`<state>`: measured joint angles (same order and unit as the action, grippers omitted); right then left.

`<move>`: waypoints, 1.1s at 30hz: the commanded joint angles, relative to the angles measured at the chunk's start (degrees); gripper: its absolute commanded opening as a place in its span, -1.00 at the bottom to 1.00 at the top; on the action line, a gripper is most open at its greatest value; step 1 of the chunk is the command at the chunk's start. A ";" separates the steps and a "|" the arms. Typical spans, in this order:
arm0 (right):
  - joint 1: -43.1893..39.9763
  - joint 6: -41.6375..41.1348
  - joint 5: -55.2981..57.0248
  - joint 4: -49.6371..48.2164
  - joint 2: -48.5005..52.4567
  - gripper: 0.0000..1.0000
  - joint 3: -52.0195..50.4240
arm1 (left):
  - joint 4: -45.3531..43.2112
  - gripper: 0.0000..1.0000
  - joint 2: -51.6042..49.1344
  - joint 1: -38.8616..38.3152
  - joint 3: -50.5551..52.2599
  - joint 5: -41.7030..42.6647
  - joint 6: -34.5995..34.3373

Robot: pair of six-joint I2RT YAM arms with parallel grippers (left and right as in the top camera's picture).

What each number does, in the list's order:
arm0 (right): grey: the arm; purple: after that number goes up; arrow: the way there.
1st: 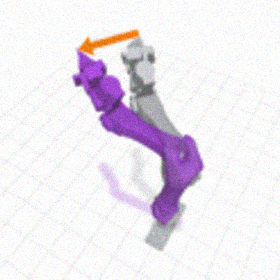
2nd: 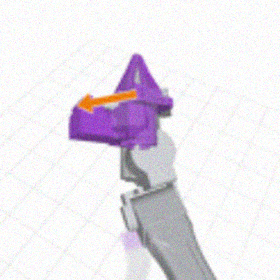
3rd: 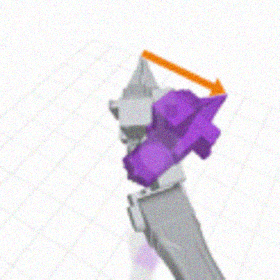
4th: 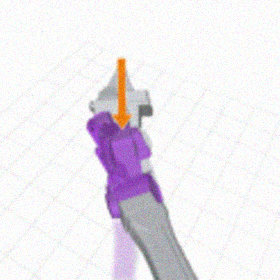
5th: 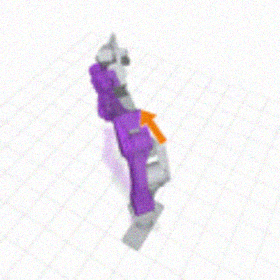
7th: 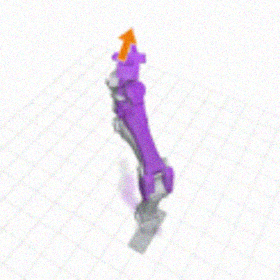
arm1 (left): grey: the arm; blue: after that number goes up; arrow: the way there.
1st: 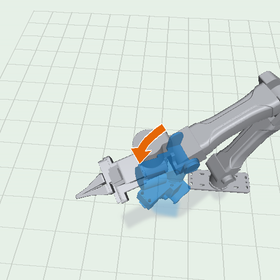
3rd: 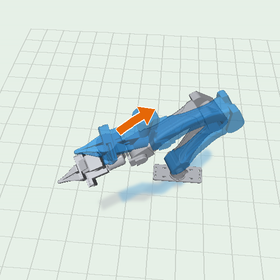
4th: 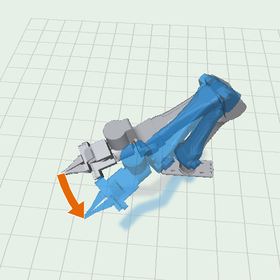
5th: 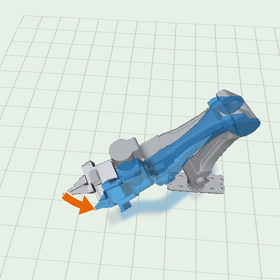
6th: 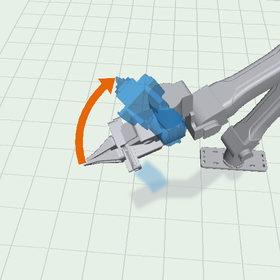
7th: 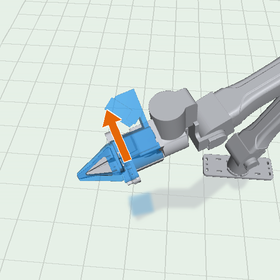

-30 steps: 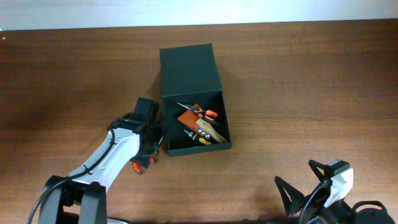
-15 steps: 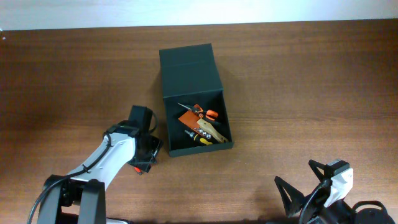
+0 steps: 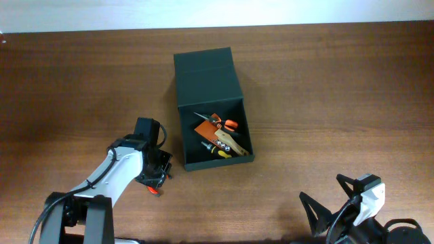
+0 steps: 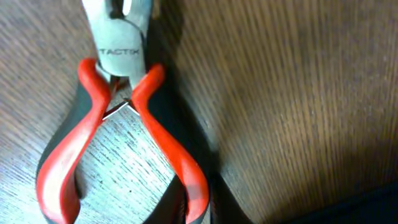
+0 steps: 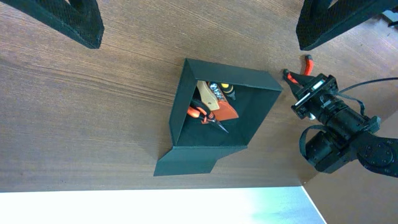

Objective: Pack container
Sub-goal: 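Grasp the red-handled pliers with the left gripper and lift, then carry the red pliers into the box and release them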

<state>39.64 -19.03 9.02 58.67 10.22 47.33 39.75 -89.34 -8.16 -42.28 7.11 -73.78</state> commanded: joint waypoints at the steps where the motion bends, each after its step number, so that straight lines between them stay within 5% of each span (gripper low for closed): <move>1: 0.15 0.09 0.70 -0.17 -0.37 0.98 -0.04 | -0.44 -0.95 -0.81 0.09 1.64 0.00 0.11; 13: 0.15 0.09 0.70 -0.17 -0.37 0.98 -0.04 | -5.88 -0.96 2.12 0.09 1.64 0.57 0.11; 33: 0.15 0.09 0.70 -0.17 -0.37 0.98 -0.04 | -1.07 -0.96 23.89 -4.55 -6.49 -4.09 0.15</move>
<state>39.64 -19.07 9.02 58.67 10.22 47.33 37.91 -66.19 -10.09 -43.48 4.43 -73.71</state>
